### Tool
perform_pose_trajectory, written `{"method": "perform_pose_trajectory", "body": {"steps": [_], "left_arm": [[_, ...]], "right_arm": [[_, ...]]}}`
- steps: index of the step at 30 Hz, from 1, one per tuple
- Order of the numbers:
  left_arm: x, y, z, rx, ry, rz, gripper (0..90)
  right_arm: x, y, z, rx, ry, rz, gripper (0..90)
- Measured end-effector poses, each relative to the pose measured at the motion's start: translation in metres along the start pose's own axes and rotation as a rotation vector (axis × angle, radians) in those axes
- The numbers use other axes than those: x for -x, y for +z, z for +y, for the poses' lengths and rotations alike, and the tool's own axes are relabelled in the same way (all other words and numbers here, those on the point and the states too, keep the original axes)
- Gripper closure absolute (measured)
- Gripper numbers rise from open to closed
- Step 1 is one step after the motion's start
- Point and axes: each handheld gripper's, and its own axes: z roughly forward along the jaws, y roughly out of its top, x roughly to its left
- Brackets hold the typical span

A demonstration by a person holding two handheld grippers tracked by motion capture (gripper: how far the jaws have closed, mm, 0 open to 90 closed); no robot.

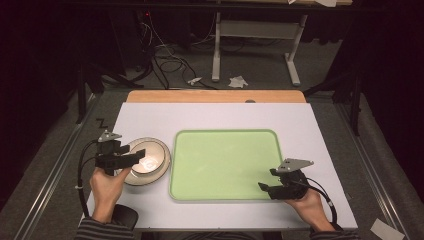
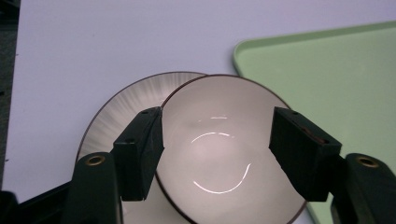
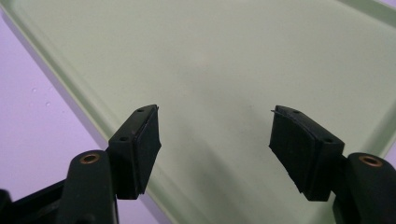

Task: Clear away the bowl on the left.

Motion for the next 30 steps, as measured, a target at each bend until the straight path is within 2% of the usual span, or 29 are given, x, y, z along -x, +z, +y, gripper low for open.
{"method": "perform_pose_trajectory", "body": {"steps": [3, 6, 8, 12, 14, 17, 25, 30], "left_arm": [[-0.003, 0.002, -0.001, -0.016, -0.007, 0.015, 35.2], [-0.011, 0.006, -0.003, -0.044, -0.039, 0.031, 36.0], [-0.012, 0.009, -0.003, -0.062, -0.043, 0.055, 37.7], [-0.016, 0.016, -0.004, -0.101, -0.069, 0.051, 40.0], [-0.019, 0.021, -0.006, -0.143, -0.091, 0.074, 41.6], [-0.020, 0.025, -0.006, -0.162, -0.107, 0.082, 44.4], [-0.020, 0.035, -0.007, -0.216, -0.097, 0.098, 53.9], [-0.020, 0.040, -0.008, -0.237, -0.113, 0.093, 58.8]], "right_arm": [[0.000, 0.000, 0.000, -0.002, -0.002, 0.000, 34.7], [0.000, 0.000, 0.000, 0.005, 0.000, 0.003, 34.7], [0.000, 0.000, 0.000, 0.005, 0.001, 0.002, 34.7], [0.000, 0.000, 0.000, 0.004, -0.001, 0.003, 34.7], [0.000, 0.000, 0.000, -0.002, 0.000, 0.001, 34.7], [0.000, 0.000, 0.000, 0.002, 0.001, 0.005, 34.6], [0.000, 0.000, 0.000, -0.001, -0.002, 0.001, 34.6], [0.000, 0.000, 0.000, 0.000, 0.000, 0.000, 34.6]]}}
